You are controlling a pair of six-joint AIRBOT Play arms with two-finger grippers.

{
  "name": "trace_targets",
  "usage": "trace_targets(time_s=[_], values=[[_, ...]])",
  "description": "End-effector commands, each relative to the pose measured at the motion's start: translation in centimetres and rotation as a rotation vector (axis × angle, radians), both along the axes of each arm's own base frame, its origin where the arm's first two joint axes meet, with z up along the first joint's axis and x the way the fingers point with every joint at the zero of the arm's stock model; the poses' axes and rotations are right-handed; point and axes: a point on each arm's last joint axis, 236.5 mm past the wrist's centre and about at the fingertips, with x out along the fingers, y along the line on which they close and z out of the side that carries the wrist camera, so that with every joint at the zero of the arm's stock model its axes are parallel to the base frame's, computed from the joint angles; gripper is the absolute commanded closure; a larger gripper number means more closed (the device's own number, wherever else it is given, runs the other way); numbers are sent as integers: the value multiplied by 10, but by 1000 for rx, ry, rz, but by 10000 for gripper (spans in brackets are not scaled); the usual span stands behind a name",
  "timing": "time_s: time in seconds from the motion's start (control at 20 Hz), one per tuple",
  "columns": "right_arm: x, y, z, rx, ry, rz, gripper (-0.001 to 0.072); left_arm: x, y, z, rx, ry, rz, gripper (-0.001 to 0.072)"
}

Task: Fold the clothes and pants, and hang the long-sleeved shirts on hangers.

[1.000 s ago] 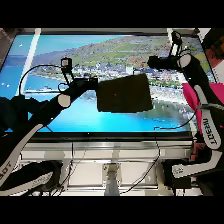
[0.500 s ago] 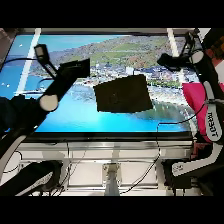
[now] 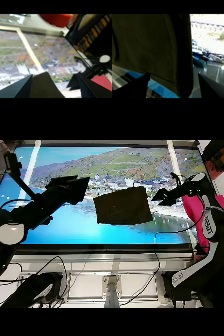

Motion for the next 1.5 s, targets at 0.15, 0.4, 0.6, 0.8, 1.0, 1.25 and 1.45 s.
trace_targets(time_s=[0.15, 0.4, 0.6, 0.8, 1.0, 1.25, 1.45], values=[[-4, 24, -27, 44, 29, 73, 40, -13, -7, 4, -45, 34, -47, 73], [14, 37, -51, 26, 35, 51, 41, -13, -7, 4, -44, 34, -47, 74], [12, 68, -57, 27, 41, 107, 69, -13, -7, 4, -44, 34, -47, 73], [6, 89, -49, 28, 46, 164, 601, -13, -7, 4, -44, 34, -47, 73], [41, 75, 8, 32, -43, 45, 703, -16, -10, 0, -34, 49, -67, 73], [107, -54, 113, -9, -257, -309, 704, -18, -12, -3, -26, 56, -77, 73], [80, -179, 143, -27, -240, -611, 704, -18, -11, -2, -27, 55, -76, 74]])
